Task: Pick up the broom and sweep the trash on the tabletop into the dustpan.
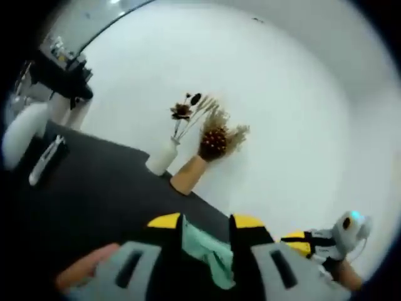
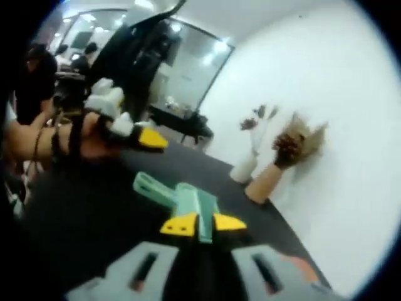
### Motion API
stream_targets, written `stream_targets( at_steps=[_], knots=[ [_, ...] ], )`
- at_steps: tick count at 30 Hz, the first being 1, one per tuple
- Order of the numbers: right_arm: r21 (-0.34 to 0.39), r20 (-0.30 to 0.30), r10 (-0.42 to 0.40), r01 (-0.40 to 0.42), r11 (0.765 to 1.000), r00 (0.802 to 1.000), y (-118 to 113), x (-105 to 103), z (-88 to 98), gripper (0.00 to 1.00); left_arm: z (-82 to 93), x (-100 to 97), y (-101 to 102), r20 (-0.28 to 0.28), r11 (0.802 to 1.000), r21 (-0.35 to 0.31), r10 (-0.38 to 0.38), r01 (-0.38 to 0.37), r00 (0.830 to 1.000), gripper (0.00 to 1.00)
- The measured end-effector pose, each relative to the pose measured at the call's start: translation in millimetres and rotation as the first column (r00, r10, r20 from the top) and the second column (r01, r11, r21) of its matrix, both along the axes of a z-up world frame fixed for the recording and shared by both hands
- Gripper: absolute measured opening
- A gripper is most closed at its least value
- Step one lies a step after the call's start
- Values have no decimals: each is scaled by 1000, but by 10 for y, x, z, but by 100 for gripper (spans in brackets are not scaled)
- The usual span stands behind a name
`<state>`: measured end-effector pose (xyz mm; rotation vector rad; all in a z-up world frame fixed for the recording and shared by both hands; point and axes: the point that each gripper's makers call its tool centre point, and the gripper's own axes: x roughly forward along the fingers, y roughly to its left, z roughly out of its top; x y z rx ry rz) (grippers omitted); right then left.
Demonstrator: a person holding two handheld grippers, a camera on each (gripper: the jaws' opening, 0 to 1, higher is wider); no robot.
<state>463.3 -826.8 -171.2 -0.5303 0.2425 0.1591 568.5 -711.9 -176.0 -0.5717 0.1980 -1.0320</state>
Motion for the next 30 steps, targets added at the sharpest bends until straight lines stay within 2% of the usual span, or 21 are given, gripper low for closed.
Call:
stream_targets(
  at_steps=[1,4,5,7,9,11,14,16,18,19,20,22,23,25,26,30],
  knots=[
    [33,-1,-30,30,999,1000,-26,-59,25,9,54,-78,-25,20,1000,14,-17,17,1000,31],
    [70,-24,-54,55,996,998,-25,-230,58,14,212,-293,-103,87,997,40,-69,65,994,34],
    [68,-5,-75,75,995,997,-41,-302,102,15,260,-361,-133,106,996,49,-86,81,991,35],
    [72,-5,-91,92,993,996,-47,-418,133,15,331,-523,-200,132,990,66,-135,127,982,35],
    [93,5,-106,105,990,994,-46,-533,171,17,411,-633,-233,132,989,49,-146,141,980,36],
    [101,9,-119,118,988,993,-56,-624,190,19,488,-741,-281,158,987,54,-160,153,974,37],
    [115,15,-150,147,982,989,-91,-831,211,26,526,-897,-371,198,976,83,-216,203,956,43],
    [118,23,-193,189,975,981,-170,-963,228,32,548,-1022,-448,230,964,100,-265,248,936,47],
    [136,33,-236,230,964,971,-258,-1096,246,41,565,-1157,-521,273,949,119,-313,291,910,50],
    [151,29,-248,241,959,968,-284,-1164,245,43,586,-1194,-551,283,948,115,-316,295,905,51],
    [157,30,-252,245,957,967,-304,-1232,246,46,606,-1269,-585,310,941,120,-340,318,888,52],
    [178,36,-285,274,945,958,-367,-1350,254,52,609,-1401,-665,304,921,123,-388,369,870,60],
    [174,37,-282,271,947,959,-373,-1415,252,55,600,-1496,-718,311,905,135,-426,404,850,67],
    [189,46,-309,295,937,950,-428,-1547,262,60,564,-1598,-778,322,885,173,-466,433,824,76],
    [190,44,-311,298,935,949,-442,-1610,256,62,528,-1670,-810,319,868,200,-496,454,808,81],
    [222,65,-357,335,916,932,-528,-1882,260,74,461,-1901,-887,362,824,263,-566,501,741,94]
  ],
)
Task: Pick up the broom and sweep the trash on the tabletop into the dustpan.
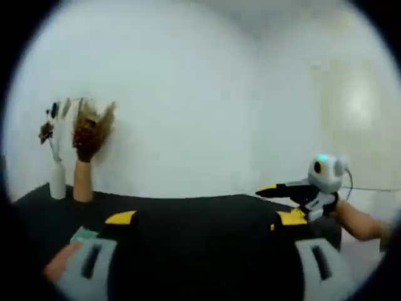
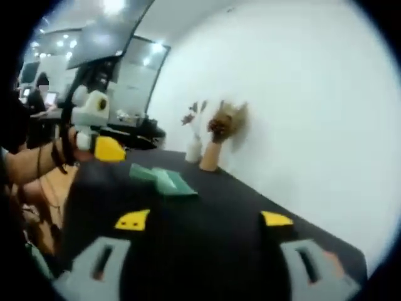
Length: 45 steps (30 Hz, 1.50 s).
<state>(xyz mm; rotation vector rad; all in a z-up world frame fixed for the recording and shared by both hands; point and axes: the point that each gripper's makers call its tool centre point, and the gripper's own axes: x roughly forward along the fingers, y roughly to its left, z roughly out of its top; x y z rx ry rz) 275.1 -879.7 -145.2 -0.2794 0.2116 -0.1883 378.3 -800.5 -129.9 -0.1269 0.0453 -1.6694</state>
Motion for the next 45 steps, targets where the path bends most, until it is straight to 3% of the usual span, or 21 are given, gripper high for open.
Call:
stream_targets(
  at_steps=[8,12,15,18,27,35,45],
  knots=[
    [49,20,-38,37,998,999,6,-434,-88,89,-82,-206,14,-48,998,-3,-60,59,997,95],
    [105,54,-66,60,993,996,-15,-653,-145,95,-257,-286,23,-41,997,35,-65,67,997,95],
    [156,70,-101,89,984,992,-71,-778,-184,96,-318,-330,32,-26,997,47,-67,68,997,95],
    [162,95,-137,120,979,986,-144,-934,-218,96,-284,-401,51,-39,995,21,-98,99,994,95],
    [211,106,-224,198,957,969,-283,-1351,-350,93,-248,-410,145,-30,996,8,-90,90,996,95],
    [201,131,-251,223,954,959,-234,-1613,-279,90,-332,-420,210,-42,997,9,-75,75,996,95],
    [190,162,-271,239,952,949,-206,-1809,-287,90,-292,-425,331,-32,996,-47,-76,74,997,95]
  ],
)
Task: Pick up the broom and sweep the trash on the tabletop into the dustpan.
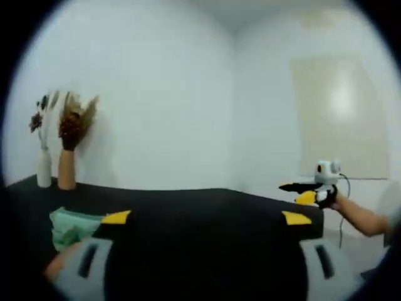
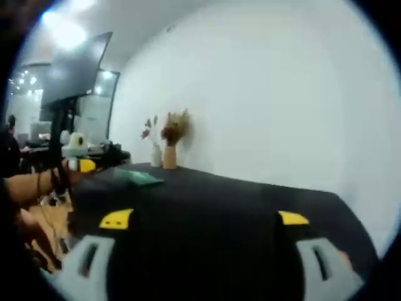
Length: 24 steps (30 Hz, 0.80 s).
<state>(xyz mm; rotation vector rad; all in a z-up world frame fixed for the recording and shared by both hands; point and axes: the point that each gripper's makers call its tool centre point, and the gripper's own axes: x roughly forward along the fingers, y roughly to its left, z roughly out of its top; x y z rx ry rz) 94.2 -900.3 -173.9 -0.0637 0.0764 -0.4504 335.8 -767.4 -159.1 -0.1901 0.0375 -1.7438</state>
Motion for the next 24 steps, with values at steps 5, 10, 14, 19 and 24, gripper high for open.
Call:
stream_targets(
  at_steps=[5,10,14,19,24],
  knots=[
    [6,0,-6,6,1000,1000,-6,-44,-91,90,-142,-76,11,30,1000,26,-5,4,1000,95],
    [19,19,-7,6,1000,1000,-11,-65,-187,90,-267,-96,15,38,1000,29,-11,10,999,95],
    [30,1,-10,10,1000,1000,-47,-70,-294,89,-361,-61,-26,20,999,35,-9,8,1000,95],
    [43,-6,-14,14,999,1000,-83,-65,-359,89,-470,-82,-71,10,998,54,-16,15,1000,95],
    [43,6,-22,22,999,1000,-107,-70,-351,88,-521,-98,-79,18,998,65,-24,22,1000,95]
  ],
)
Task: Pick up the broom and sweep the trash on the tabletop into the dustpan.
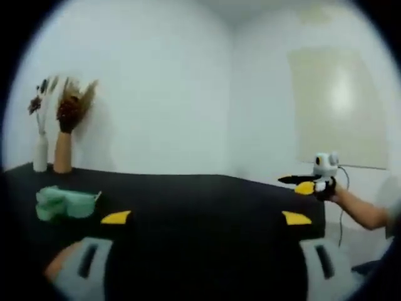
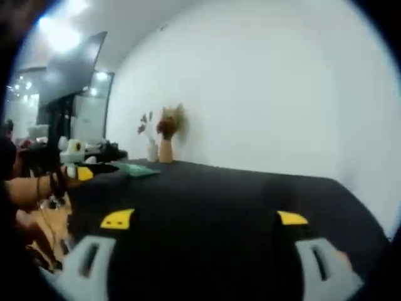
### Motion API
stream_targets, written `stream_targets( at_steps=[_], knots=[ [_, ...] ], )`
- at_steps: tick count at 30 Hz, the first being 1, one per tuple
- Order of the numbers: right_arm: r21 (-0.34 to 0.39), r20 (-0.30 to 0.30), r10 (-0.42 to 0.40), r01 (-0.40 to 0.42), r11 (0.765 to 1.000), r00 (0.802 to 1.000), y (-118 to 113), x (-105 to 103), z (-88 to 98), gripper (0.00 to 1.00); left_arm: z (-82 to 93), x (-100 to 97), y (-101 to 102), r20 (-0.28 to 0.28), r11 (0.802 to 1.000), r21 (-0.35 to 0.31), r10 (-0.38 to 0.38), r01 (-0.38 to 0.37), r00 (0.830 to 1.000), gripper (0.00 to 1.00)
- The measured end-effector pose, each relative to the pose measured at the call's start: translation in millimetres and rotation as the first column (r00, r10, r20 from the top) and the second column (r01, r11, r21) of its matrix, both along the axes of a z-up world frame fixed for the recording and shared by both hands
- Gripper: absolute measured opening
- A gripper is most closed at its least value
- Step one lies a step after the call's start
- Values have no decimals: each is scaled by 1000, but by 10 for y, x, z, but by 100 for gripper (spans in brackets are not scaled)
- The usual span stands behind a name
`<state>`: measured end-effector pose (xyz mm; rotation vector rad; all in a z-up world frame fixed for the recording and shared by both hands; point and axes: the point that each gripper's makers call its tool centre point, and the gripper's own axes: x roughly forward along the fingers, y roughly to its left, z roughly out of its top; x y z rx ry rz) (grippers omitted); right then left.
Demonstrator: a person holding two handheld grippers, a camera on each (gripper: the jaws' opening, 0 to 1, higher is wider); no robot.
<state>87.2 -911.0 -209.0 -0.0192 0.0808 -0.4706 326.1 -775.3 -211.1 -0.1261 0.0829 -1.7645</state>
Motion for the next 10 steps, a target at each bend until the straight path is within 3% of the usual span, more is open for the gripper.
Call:
stream_targets(
  at_steps=[10],
  knots=[
    [2,12,-17,17,1000,1000,-110,-45,-92,90,51,84,17,-31,1000,-30,0,-1,1000,95]
  ],
)
